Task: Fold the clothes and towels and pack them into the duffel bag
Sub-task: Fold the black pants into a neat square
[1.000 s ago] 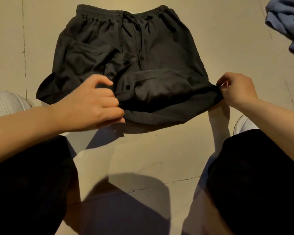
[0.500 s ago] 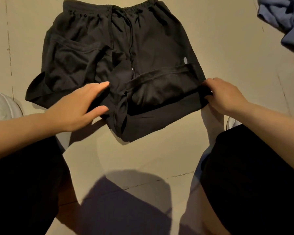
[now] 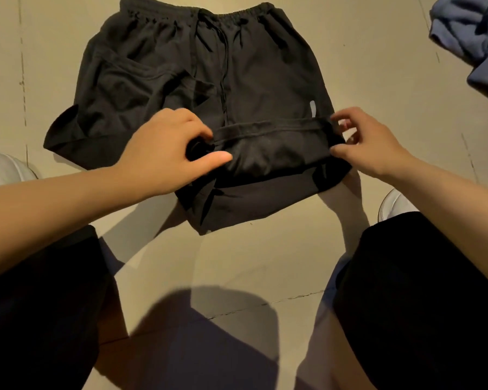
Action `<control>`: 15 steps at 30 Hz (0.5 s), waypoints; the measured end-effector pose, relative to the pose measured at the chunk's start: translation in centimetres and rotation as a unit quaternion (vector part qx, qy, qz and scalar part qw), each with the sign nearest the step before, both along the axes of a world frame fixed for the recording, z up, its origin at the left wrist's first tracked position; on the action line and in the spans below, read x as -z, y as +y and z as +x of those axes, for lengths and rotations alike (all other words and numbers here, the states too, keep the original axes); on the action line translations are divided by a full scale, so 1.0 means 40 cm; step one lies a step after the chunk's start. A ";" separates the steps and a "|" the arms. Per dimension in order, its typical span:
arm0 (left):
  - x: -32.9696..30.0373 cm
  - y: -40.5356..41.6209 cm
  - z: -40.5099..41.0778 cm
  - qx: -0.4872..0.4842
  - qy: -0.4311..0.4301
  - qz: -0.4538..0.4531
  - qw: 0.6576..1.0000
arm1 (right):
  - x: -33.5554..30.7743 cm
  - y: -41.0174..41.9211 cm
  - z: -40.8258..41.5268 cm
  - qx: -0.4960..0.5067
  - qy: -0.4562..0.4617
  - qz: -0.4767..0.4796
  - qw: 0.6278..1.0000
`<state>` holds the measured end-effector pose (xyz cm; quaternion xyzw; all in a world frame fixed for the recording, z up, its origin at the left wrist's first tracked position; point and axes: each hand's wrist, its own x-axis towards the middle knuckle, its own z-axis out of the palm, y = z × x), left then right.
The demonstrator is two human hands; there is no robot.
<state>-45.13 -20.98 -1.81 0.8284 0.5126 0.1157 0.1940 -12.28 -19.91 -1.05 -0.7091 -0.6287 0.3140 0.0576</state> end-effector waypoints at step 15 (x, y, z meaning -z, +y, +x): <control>0.016 -0.141 -0.016 0.446 0.121 0.158 0.873 | -0.024 -0.089 0.038 -0.131 0.077 -0.381 0.912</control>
